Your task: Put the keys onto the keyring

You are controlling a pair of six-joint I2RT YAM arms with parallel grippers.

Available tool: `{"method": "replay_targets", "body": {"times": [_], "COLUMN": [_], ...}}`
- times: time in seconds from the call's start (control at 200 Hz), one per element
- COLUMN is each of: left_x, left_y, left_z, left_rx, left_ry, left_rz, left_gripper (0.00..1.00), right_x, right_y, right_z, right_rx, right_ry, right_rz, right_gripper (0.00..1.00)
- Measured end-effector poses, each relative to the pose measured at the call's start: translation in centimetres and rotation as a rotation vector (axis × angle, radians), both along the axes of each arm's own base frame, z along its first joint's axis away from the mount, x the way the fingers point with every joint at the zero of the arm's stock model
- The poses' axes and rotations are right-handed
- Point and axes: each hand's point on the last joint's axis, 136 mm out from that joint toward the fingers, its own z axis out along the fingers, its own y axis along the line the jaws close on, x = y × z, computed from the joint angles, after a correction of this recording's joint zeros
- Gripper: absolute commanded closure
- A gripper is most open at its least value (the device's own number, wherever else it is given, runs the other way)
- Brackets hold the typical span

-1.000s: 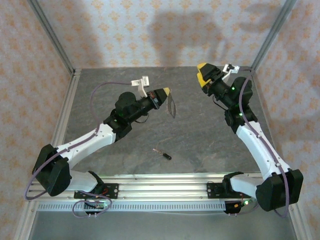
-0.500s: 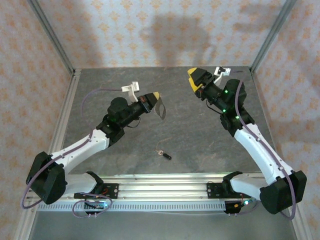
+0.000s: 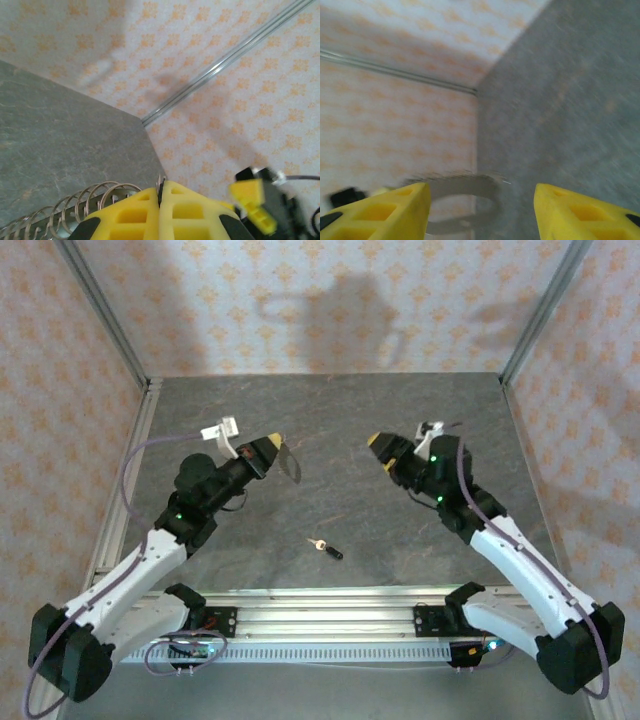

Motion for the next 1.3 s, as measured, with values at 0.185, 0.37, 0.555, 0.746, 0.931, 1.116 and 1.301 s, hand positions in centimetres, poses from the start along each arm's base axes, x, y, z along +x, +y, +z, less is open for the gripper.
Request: {"method": "replay_targets", "body": {"times": [0.185,0.37,0.555,0.746,0.931,1.116,1.301], "left_x": [-0.5,-0.5,-0.3,-0.2,0.0,0.0,0.0], "left_y": [1.9,1.9,1.5,1.7,2.2,2.3,2.6], "left_z": [-0.9,-2.4,-3.5,-3.6,-3.5,-3.7,-3.7], "left_rx": [0.024,0.04,0.047,0.046,0.043,0.039,0.04], "left_ry": [0.027,0.08,0.118,0.121,0.122,0.131,0.137], "left_rz": [0.024,-0.004,-0.034,-0.036,-0.028,-0.024,-0.018], "left_gripper": [1.0,1.0,1.0,1.0,1.0,1.0,1.0], "right_x": [-3.0,-5.5,-8.3,-10.6,-11.0,-11.5,-11.7], "right_y": [2.1,3.3,4.7,5.7,7.1,8.6,9.9], "right_z": [-5.1,-9.6,-14.8,-18.0,-18.2,-19.2,-20.2], "right_rx": [-0.146,-0.3,-0.521,-0.696,-0.766,-0.847,-0.949], "right_ry": [0.085,0.136,0.188,0.219,0.192,0.179,0.153], "right_rz": [0.083,0.163,0.295,0.386,0.408,0.445,0.487], "right_gripper": [0.48,0.51,0.55,0.55,0.56,0.56,0.56]}}
